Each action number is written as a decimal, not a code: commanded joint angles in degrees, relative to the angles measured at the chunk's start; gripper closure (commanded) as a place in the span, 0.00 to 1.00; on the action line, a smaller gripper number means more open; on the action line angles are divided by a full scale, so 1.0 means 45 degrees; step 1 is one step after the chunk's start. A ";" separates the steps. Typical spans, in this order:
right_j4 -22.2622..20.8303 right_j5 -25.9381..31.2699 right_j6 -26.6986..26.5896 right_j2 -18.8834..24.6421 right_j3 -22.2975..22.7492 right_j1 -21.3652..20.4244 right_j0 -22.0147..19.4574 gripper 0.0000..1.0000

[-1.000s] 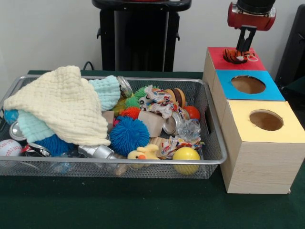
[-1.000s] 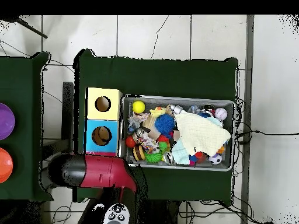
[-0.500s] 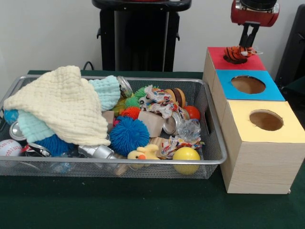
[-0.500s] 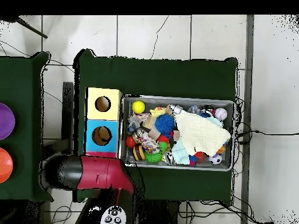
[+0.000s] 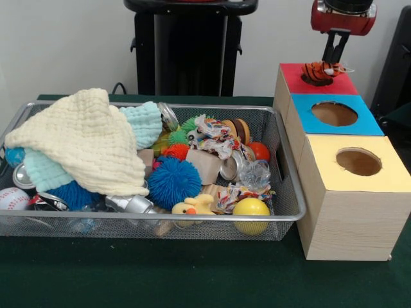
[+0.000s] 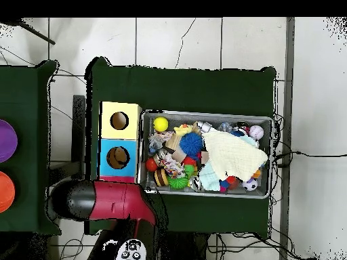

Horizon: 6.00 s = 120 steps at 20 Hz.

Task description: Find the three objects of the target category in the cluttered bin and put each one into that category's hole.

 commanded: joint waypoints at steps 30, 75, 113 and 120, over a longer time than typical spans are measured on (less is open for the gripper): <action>-0.1343 -0.1713 0.1962 0.0839 0.0644 0.1399 -0.0698 1.00; -0.2039 -0.3738 0.1814 0.0650 0.0932 0.2298 -0.0459 1.00; -0.3000 0.0895 0.1358 -0.1651 -0.1312 0.2050 0.0456 1.00; -0.2921 0.1949 0.2250 -0.1885 -0.1795 0.2376 0.0606 1.00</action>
